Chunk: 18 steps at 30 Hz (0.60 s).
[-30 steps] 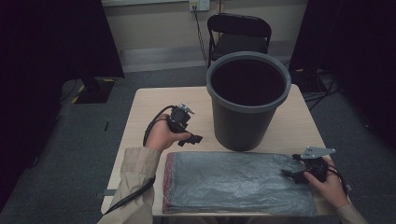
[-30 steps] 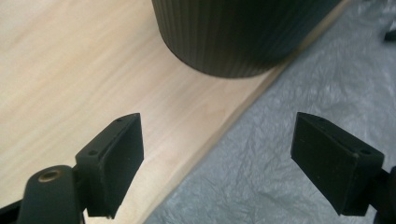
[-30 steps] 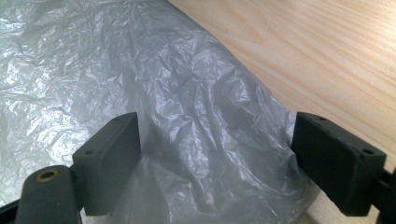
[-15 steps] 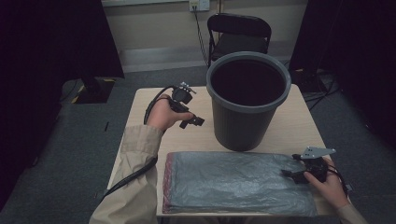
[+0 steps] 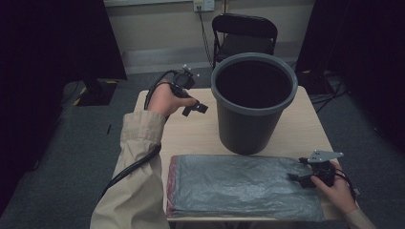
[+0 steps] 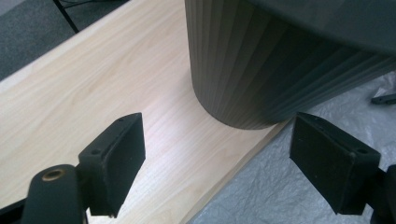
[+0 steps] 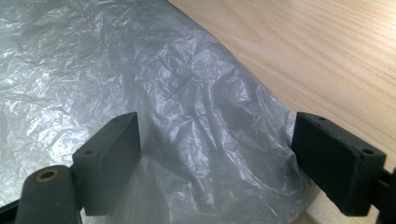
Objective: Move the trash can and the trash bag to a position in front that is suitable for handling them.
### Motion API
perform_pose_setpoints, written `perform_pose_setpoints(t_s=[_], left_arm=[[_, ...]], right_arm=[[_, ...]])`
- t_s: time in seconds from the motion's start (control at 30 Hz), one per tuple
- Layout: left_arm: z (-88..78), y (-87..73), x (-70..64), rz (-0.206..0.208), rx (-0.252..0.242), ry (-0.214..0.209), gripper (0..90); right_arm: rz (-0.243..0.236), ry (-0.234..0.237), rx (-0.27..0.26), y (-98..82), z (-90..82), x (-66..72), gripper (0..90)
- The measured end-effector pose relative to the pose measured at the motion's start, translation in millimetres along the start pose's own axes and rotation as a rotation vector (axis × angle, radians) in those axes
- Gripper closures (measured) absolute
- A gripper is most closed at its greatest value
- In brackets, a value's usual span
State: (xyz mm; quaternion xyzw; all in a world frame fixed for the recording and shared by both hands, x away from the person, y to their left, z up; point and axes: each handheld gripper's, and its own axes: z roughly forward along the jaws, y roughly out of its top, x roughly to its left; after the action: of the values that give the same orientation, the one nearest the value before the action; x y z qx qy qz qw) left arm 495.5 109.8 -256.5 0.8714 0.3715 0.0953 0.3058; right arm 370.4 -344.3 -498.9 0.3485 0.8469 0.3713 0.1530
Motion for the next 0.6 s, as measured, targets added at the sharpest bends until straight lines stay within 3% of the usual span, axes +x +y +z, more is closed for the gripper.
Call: perform_pose_setpoints(t_s=[0.23,0.6], left_arm=[[-12.0,22.2,-3.8,0.009,0.004,0.031,18.4],[-22.9,50.3,-8.3,-0.057,-0.037,0.042,21.1]], right_arm=[[0.001,0.0,0.0,0.0,0.0,0.1,15.2],[0.001,0.0,0.0,0.0,0.0,0.0,15.1]])
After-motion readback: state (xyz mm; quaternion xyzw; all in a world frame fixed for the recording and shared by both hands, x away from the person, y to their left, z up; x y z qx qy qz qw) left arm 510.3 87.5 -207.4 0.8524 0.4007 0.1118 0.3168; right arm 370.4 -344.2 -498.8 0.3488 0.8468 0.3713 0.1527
